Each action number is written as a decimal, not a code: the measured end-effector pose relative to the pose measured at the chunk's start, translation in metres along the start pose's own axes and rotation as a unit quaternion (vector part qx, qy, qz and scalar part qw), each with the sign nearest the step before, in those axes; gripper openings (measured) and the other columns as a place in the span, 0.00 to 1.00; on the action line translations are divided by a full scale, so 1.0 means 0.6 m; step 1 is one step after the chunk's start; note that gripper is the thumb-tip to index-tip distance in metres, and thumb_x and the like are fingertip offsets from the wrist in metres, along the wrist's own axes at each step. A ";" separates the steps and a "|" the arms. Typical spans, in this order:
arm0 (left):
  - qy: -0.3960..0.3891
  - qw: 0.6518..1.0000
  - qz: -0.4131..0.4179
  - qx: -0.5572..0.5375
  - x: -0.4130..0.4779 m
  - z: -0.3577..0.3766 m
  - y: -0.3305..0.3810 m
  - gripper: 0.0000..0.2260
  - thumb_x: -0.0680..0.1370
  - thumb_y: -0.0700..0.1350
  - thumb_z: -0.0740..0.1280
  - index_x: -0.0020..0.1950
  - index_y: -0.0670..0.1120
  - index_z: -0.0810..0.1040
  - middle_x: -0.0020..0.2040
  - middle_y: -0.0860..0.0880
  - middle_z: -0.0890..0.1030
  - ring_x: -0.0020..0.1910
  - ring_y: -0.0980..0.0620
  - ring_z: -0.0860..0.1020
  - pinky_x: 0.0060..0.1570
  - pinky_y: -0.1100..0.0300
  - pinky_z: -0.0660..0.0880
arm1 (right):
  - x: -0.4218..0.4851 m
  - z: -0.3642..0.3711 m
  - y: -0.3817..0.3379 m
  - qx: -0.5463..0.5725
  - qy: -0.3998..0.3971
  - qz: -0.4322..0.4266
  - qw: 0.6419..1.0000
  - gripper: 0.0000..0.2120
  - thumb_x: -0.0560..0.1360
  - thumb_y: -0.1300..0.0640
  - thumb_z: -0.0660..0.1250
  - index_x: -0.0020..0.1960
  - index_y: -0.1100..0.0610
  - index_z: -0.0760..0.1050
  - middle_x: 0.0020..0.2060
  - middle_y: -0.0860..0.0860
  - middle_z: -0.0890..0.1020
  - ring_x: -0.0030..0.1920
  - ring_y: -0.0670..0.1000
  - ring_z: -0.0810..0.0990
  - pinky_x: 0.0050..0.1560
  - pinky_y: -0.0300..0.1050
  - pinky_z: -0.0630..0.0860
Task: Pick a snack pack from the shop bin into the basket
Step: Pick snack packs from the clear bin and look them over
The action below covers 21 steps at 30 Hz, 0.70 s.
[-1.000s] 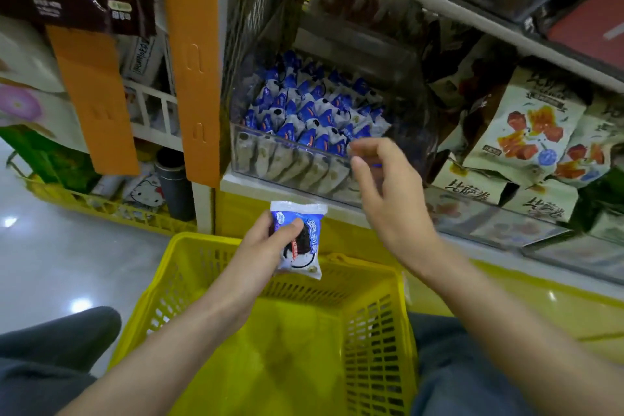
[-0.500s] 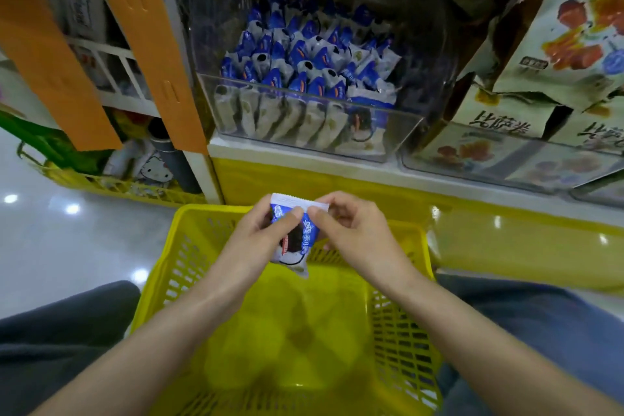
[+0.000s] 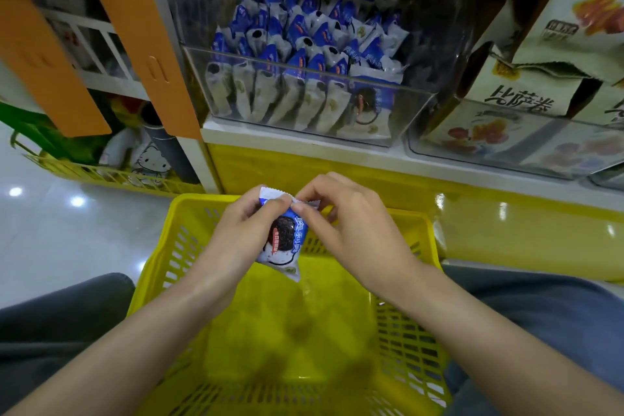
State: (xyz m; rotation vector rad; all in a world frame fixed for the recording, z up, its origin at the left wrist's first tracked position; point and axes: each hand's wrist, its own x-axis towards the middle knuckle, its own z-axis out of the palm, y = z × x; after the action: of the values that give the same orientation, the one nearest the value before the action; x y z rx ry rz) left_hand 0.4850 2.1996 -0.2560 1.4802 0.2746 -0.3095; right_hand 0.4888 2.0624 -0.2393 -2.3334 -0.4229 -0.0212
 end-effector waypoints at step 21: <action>0.010 0.986 0.136 0.095 0.014 -0.033 -0.006 0.07 0.77 0.38 0.64 0.40 0.47 0.75 0.33 0.56 0.79 0.35 0.58 0.76 0.40 0.58 0.77 | 0.001 0.018 0.004 0.177 -0.031 0.179 0.967 0.37 0.69 0.53 0.72 0.72 0.54 0.56 0.66 0.48 0.68 0.67 0.44 0.67 0.64 0.38 0.65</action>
State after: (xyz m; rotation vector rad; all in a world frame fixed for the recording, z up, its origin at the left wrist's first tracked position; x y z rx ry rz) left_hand 0.4919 2.2185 -0.2637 1.6880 0.0577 -0.1020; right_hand 0.4890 2.0682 -0.2484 -2.0262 -0.0230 0.2799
